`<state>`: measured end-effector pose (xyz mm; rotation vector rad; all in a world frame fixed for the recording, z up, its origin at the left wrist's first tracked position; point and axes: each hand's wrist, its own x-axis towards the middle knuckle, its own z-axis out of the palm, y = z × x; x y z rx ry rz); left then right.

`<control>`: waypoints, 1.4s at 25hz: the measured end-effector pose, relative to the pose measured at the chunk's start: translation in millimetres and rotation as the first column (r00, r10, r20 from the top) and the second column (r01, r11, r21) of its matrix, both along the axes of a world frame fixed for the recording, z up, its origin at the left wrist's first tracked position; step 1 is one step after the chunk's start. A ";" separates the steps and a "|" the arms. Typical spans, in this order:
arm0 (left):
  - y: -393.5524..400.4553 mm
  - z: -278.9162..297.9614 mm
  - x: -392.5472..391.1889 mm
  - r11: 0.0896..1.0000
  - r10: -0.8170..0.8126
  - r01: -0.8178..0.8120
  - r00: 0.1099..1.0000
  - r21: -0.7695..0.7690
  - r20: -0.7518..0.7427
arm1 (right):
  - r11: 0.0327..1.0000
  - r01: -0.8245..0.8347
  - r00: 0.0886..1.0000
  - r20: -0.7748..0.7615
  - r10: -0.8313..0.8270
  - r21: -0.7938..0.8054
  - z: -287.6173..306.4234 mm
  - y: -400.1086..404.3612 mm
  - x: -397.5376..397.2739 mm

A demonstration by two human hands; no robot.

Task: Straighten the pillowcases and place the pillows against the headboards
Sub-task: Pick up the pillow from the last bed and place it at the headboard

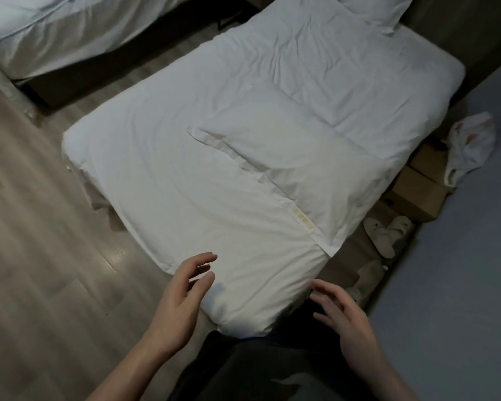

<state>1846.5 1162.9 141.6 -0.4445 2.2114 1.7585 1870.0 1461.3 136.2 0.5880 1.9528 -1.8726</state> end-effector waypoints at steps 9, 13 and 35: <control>136.6 -10.6 -24.8 0.960 0.270 -0.264 0.961 -0.094 0.063 | 0.935 -0.348 0.937 -0.043 0.345 -0.065 -19.7 99.5 -141.5; 224.0 1.2 -42.4 0.919 0.386 -0.375 0.918 -0.119 0.090 | 0.909 -0.401 0.915 -0.012 0.402 -0.111 -21.5 176.0 -185.2; 302.7 -37.4 -192.7 0.916 0.400 -0.397 0.914 -0.061 0.062 | 0.879 -0.474 0.880 0.041 0.473 0.043 -33.4 274.8 -335.8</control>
